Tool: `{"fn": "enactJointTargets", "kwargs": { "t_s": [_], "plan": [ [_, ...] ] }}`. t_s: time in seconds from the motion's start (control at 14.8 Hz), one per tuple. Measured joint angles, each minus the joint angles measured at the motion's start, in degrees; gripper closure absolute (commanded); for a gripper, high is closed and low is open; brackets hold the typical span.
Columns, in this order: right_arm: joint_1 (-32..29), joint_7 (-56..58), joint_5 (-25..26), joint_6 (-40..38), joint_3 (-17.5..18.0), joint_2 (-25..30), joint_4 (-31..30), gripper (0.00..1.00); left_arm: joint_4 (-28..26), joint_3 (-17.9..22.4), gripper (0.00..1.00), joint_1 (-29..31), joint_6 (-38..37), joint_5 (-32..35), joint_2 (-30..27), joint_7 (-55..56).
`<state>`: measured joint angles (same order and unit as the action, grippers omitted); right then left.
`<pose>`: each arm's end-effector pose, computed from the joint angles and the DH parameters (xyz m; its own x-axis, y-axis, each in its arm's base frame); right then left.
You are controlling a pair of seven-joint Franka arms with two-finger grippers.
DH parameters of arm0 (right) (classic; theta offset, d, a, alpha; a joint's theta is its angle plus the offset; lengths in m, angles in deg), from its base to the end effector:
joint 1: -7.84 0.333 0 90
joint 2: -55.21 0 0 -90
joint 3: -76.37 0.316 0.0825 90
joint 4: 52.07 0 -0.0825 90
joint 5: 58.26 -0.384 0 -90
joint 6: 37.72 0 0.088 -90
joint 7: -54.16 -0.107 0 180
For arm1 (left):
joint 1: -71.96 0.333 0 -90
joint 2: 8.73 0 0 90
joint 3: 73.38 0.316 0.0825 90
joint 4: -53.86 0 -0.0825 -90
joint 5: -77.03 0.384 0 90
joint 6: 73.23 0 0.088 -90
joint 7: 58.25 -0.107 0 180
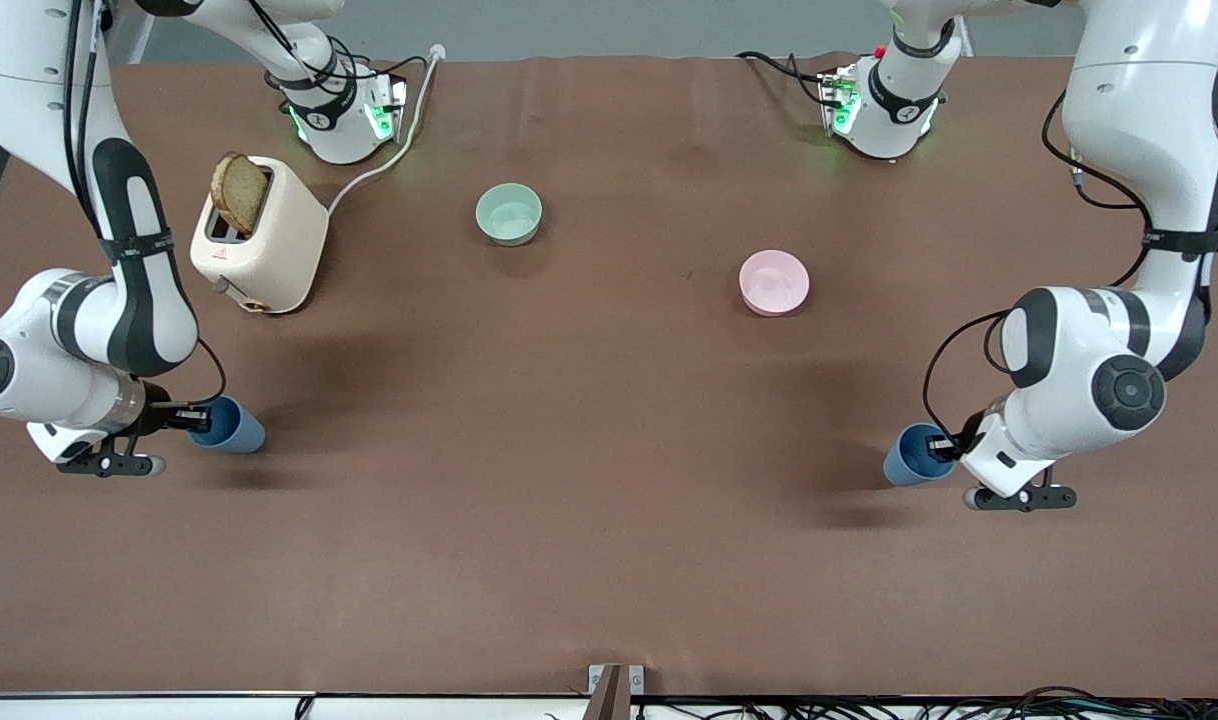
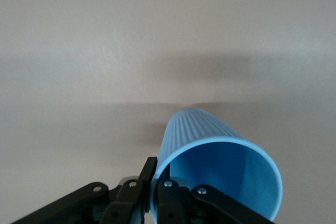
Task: Stack blue cups with both arms
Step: 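Close the left gripper on one blue cup while the right gripper grasps the other, then carry the blue cup with the left gripper to the table middle and set it down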
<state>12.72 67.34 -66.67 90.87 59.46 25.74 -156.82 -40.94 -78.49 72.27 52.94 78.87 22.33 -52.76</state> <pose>0.6281 -0.1171 0.2561 0.9960 -0.0456 -0.0768 -0.0443 -0.9988 0.0189 0.6801 -0.0489 0.2977 1.0000 0.0061 0.0058 0.0060 -0.9998 0.0206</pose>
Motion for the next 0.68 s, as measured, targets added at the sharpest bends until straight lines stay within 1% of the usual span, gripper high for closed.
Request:
{"fn": "enactJointTargets", "kwargs": {
  "t_s": [0.14,0.27,0.54,0.68],
  "plan": [
    [0.0,0.0,-0.3,-0.3,0.0,0.0,0.1,0.97,1.4,-0.3,1.00,-0.3,-1.8,0.0,-1.6,0.0],
    [0.2,0.0,-0.3,-2.7,0.1,0.2,1.0,0.96,2.7,-0.9,1.00,-1.2,-3.4,0.0,-2.8,0.1],
    [1.6,-1.5,-0.4,-14.2,0.1,2.6,7.6,0.96,3.7,-1.9,1.00,-3.1,-5.4,0.0,-4.5,0.6],
    [2.0,-2.9,-0.4,-21.0,0.1,4.1,11.5,0.96,3.7,-3.9,1.00,-3.1,-7.0,0.0,-5.3,3.5]
  ]
}}
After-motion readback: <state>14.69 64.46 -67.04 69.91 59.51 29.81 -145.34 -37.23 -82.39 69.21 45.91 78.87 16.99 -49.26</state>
